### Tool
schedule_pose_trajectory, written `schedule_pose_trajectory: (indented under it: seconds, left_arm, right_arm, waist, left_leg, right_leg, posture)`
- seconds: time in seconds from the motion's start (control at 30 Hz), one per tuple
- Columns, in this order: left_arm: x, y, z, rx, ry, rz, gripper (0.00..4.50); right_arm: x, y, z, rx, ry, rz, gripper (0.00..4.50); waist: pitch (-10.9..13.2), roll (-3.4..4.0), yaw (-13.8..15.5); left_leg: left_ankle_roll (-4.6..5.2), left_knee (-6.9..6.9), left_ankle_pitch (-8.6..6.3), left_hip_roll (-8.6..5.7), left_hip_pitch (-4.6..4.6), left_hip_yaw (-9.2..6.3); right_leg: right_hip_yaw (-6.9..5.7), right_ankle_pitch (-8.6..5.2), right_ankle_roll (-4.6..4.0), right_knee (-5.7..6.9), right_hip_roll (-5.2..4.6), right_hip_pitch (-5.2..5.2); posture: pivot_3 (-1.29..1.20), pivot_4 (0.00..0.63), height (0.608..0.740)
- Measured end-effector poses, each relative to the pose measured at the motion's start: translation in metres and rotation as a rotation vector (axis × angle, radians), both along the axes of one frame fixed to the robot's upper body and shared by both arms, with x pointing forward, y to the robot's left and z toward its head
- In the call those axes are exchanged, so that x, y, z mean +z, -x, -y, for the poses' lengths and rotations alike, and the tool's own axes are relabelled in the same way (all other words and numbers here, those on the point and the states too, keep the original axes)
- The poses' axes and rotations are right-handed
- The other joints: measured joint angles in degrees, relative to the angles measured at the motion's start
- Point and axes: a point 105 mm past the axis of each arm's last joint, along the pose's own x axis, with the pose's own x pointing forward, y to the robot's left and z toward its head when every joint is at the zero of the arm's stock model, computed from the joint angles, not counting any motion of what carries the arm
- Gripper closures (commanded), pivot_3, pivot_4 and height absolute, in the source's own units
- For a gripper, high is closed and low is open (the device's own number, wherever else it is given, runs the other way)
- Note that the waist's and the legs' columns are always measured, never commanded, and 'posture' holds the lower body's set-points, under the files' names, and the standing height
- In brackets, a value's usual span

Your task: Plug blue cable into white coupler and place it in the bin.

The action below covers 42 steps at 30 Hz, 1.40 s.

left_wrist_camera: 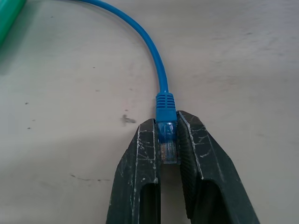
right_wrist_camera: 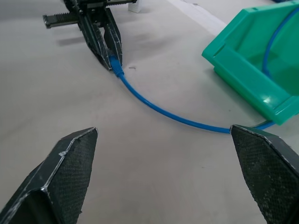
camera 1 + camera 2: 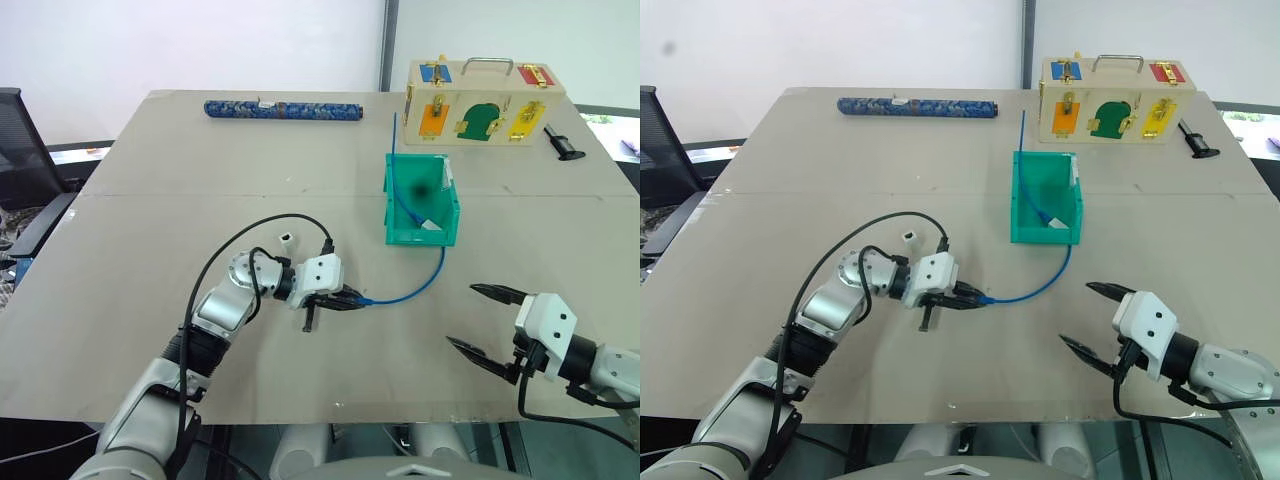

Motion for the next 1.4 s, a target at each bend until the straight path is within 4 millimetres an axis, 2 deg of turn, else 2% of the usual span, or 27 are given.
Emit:
schedule_pose_trajectory:
  seconds: [0.1, 0.13, 0.2, 0.23, 0.33, 0.37, 0.43, 0.6, 0.77, 1.0, 1.03, 1.1, 1.4]
  left_arm:
    - [0.005, 0.003, 0.005, -0.013, 0.042, 0.006, 4.49]
    - [0.026, 0.003, 0.015, -0.024, 0.141, 0.068, 4.49]
    - [0.046, 0.0, 0.02, -0.026, 0.203, 0.155, 4.49]
    - [0.059, -0.003, 0.021, -0.008, 0.255, 0.235, 4.49]
    - [0.08, -0.009, 0.025, 0.038, 0.351, 0.361, 4.49]
    - [0.085, -0.01, 0.027, 0.046, 0.371, 0.409, 4.49]
    - [0.091, -0.011, 0.03, 0.05, 0.395, 0.483, 4.49]
    - [0.098, -0.012, 0.033, 0.067, 0.429, 0.587, 4.49]
    - [0.103, -0.011, 0.034, 0.07, 0.455, 0.636, 4.49]
    - [0.101, -0.009, 0.036, 0.06, 0.455, 0.641, 4.49]
    - [0.101, -0.009, 0.036, 0.059, 0.455, 0.641, 4.49]
    - [0.101, -0.009, 0.036, 0.059, 0.455, 0.64, 4.49]
    - [0.096, -0.009, 0.033, 0.068, 0.446, 0.625, 4.49]
  right_arm:
    - [0.0, 0.001, -0.007, -0.017, -0.079, -0.072, 0.0]
    - [0.0, 0.004, -0.018, -0.029, -0.195, -0.175, 0.0]
    - [0.0, 0.007, -0.025, -0.029, -0.266, -0.249, 0.0]
    - [0.002, 0.009, -0.031, -0.036, -0.322, -0.296, 0.25]
    - [0.01, 0.004, -0.04, -0.062, -0.42, -0.328, 1.14]
    - [0.016, 0.0, -0.044, -0.074, -0.452, -0.319, 1.73]
    - [0.03, -0.011, -0.05, -0.101, -0.525, -0.291, 1.73]
    - [0.054, -0.034, -0.066, -0.113, -0.669, -0.29, 1.73]
    - [0.058, -0.049, -0.074, -0.118, -0.712, -0.325, 1.73]
    - [0.06, -0.053, -0.079, -0.084, -0.76, -0.372, 1.73]
    - [0.06, -0.053, -0.079, -0.081, -0.764, -0.375, 2.26]
    - [0.062, -0.053, -0.08, -0.069, -0.778, -0.382, 2.93]
    - [0.063, -0.053, -0.078, -0.051, -0.77, -0.384, 2.93]
  waist:
    - [0.0, -0.01, 0.0]
    - [0.0, -0.02, 0.3]
    - [0.0, -0.01, 0.5]
    - [0.0, -0.02, 0.5]
    - [0.0, -0.02, 0.5]
    - [0.0, -0.02, 0.4]
    - [0.0, -0.02, 0.4]
    - [0.0, -0.02, 0.1]
    - [0.0, -0.01, 0.0]
    - [0.0, 0.0, -0.1]
    - [0.0, 0.0, -0.1]
    - [0.0, 0.0, -0.1]
    - [0.0, 0.0, -0.2]
  left_leg:
    - [0.0, 0.02, 0.0, 0.02, -0.03, -0.11]
    - [0.0, 0.06, 0.0, 0.03, -0.08, -0.39]
    - [0.0, 0.07, 0.0, 0.01, -0.07, -0.4]
    - [0.0, 0.06, 0.0, 0.02, -0.06, -0.41]
    - [0.0, 0.07, 0.0, 0.0, -0.05, -0.37]
    - [0.0, 0.07, 0.0, -0.01, -0.03, -0.36]
    - [0.0, 0.06, 0.0, -0.03, -0.03, -0.38]
    - [0.0, 0.05, 0.0, -0.08, -0.04, -0.37]
    - [0.01, 0.05, 0.0, -0.11, -0.07, -0.37]
    - [0.01, 0.04, 0.01, -0.11, -0.05, -0.36]
    - [0.01, 0.04, 0.01, -0.12, -0.04, -0.35]
    - [0.01, 0.04, 0.01, -0.11, -0.04, -0.35]
    - [0.02, 0.04, 0.01, -0.11, -0.04, -0.35]
  right_leg:
    - [-0.02, 0.0, 0.0, 0.0, -0.01, 0.0]
    - [-0.06, 0.01, -0.01, 0.0, -0.04, 0.0]
    - [-0.05, 0.01, -0.01, 0.0, -0.05, 0.0]
    - [-0.05, 0.01, -0.01, 0.0, -0.05, 0.0]
    - [-0.03, 0.01, 0.0, -0.01, -0.04, 0.0]
    - [-0.02, 0.01, 0.0, 0.0, -0.04, 0.0]
    - [-0.03, 0.01, 0.0, 0.01, -0.02, 0.0]
    - [-0.02, 0.02, 0.0, 0.02, -0.02, 0.0]
    - [-0.05, 0.02, 0.0, 0.01, -0.01, 0.0]
    - [-0.04, 0.02, 0.0, 0.05, 0.01, 0.0]
    - [-0.05, 0.02, 0.0, 0.06, 0.02, 0.0]
    - [-0.05, 0.02, 0.0, 0.06, 0.02, 0.0]
    - [-0.04, 0.02, 0.0, 0.06, 0.03, 0.0]
  posture:
    - [0.0, 0.15, 0.738]
    - [0.0, 0.15, 0.738]
    - [0.0, 0.15, 0.738]
    - [0.0, 0.15, 0.738]
    - [0.0, 0.15, 0.738]
    - [0.0, 0.15, 0.738]
    - [0.0, 0.15, 0.738]
    - [0.0, 0.15, 0.738]
    - [0.0, 0.15, 0.738]
    - [0.0, 0.15, 0.738]
    - [0.0, 0.15, 0.738]
    - [0.0, 0.15, 0.738]
    - [0.0, 0.15, 0.738]
